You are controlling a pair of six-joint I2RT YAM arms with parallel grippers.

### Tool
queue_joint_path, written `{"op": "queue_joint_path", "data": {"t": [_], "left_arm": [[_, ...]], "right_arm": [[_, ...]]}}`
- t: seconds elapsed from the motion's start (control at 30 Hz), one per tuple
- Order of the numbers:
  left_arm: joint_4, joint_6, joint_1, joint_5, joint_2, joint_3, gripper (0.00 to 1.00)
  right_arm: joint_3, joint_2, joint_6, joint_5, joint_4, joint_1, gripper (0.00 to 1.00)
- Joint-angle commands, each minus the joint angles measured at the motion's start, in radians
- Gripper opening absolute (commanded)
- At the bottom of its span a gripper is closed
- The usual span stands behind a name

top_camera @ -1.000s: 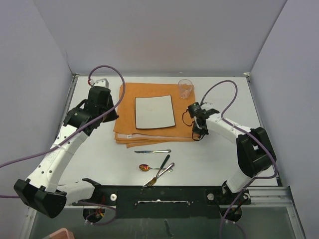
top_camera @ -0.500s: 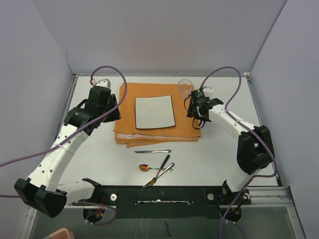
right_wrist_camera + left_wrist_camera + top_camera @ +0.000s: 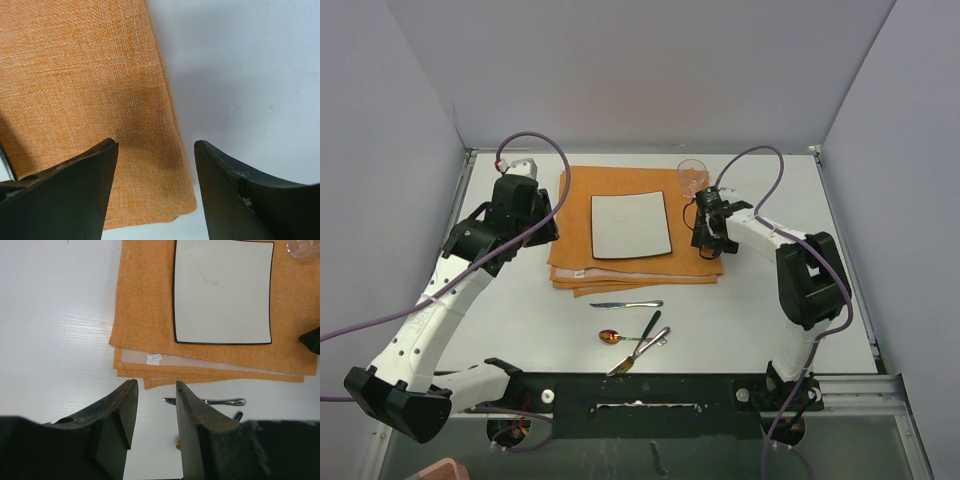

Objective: Set the dinner table for one person
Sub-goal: Move the napkin to the center of the board.

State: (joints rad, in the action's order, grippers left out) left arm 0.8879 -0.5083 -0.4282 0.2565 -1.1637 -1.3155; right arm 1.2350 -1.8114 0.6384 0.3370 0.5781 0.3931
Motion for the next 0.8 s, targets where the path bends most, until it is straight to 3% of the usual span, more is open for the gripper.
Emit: {"op": "queue_joint_path", "data": {"t": [0.0, 0.13, 0.17, 0.23, 0.63, 0.77], "left_arm": [[-0.007, 0.011, 0.006, 0.029, 0.037, -0.041, 0.35], [0.008, 0.014, 0.006, 0.046, 0.036, -0.068, 0.35], [0.009, 0.016, 0.006, 0.051, 0.036, -0.074, 0.35], [0.012, 0.016, 0.006, 0.059, 0.036, -0.086, 0.35], [0.010, 0.031, 0.006, 0.073, 0.009, -0.134, 0.35], [-0.004, 0.036, 0.006, 0.071, -0.004, -0.148, 0.35]], "right_arm": [[0.011, -0.046, -0.003, -0.017, -0.031, 0.000, 0.62], [0.011, -0.085, 0.000, -0.045, -0.028, 0.001, 0.59], [0.010, -0.090, 0.002, -0.051, -0.027, 0.000, 0.51], [0.010, -0.099, 0.001, -0.059, -0.020, 0.001, 0.03], [-0.077, 0.027, 0.123, 0.175, 0.141, -0.017, 0.00], [-0.106, 0.065, 0.113, 0.189, 0.162, -0.046, 0.00]]}}
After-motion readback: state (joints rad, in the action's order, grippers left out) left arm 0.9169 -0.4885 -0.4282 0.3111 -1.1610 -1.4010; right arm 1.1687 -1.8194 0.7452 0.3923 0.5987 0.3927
